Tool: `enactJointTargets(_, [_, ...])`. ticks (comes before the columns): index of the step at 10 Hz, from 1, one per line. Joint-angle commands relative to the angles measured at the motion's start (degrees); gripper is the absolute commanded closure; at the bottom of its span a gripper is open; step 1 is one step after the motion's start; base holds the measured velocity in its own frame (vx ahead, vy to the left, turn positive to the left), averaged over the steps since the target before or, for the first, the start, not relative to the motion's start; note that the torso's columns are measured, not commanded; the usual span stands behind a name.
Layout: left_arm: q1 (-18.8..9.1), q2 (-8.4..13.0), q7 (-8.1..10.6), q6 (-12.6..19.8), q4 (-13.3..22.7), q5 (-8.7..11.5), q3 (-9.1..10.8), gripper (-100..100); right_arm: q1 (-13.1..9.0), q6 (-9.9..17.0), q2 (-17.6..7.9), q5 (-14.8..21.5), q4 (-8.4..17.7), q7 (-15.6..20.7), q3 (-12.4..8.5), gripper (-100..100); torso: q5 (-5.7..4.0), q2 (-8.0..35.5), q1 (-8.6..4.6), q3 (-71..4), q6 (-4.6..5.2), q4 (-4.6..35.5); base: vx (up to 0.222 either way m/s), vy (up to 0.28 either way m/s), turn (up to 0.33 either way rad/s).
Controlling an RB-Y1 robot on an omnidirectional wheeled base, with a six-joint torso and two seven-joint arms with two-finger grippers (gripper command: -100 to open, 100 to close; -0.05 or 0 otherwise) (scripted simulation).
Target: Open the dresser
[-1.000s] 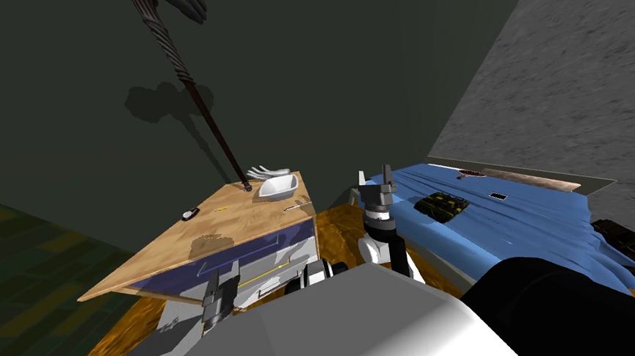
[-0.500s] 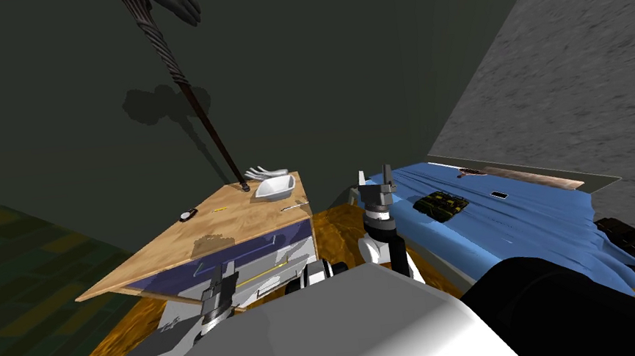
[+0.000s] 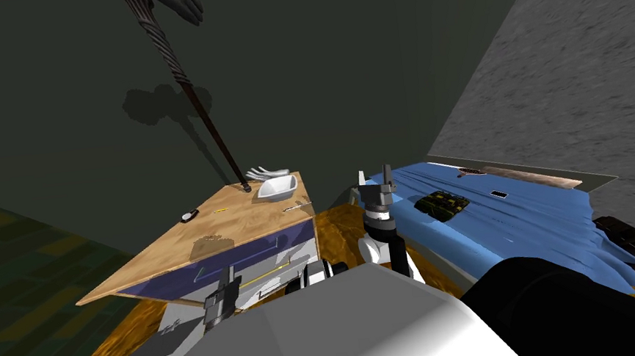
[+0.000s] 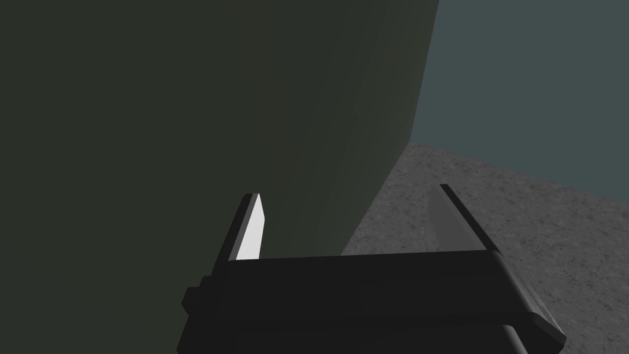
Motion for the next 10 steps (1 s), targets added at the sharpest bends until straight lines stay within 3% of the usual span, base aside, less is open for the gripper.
enactJointTargets(1, [0.43, 1.59, 1.37, 2.07, -1.96, 0.52, 0.54, 100, -0.01, 0.0, 0.01, 0.0, 0.0, 0.0, 0.01, 0, -0.11, 0.25, -0.16, 0.1, -0.08, 0.08, -0.119, -0.086, 0.046])
enactJointTargets(4, [0.96, 3.58, 3.08, 4.66, -4.4, 1.16, 1.21, 100, -0.02, 0.01, 0.01, 0.0, 0.01, 0.0, 0.01, 0, -0.28, 0.44, -0.31, 0.17, 0.02, 0.28, -0.171, -0.084, 0.033])
enactJointTargets(5, [0.96, 3.05, 2.66, 4.35, -3.55, 0.89, 0.83, 100, -0.02, 0.01, 0.01, 0.0, 0.01, 0.0, 0.01, 0, -0.39, 0.41, -0.34, 0.12, -0.04, 0.34, -0.089, -0.038, 0.014])
enactJointTargets(9, [3.91, 4.65, 4.73, 3.15, -6.02, 1.38, 1.0, 100, -0.02, 0.0, 0.01, 0.0, 0.01, 0.0, 0.01, 0, -0.38, 0.44, -0.41, 0.14, 0.02, 0.35, -0.164, -0.048, 0.043])
enactJointTargets(10, [3.7, 4.21, 4.25, 4.23, -5.6, 1.16, 0.74, 100, -0.02, 0.01, 0.01, 0.0, 0.01, 0.0, 0.01, 0, -0.48, 0.49, -0.51, 0.14, -0.01, 0.41, -0.092, -0.029, 0.024])
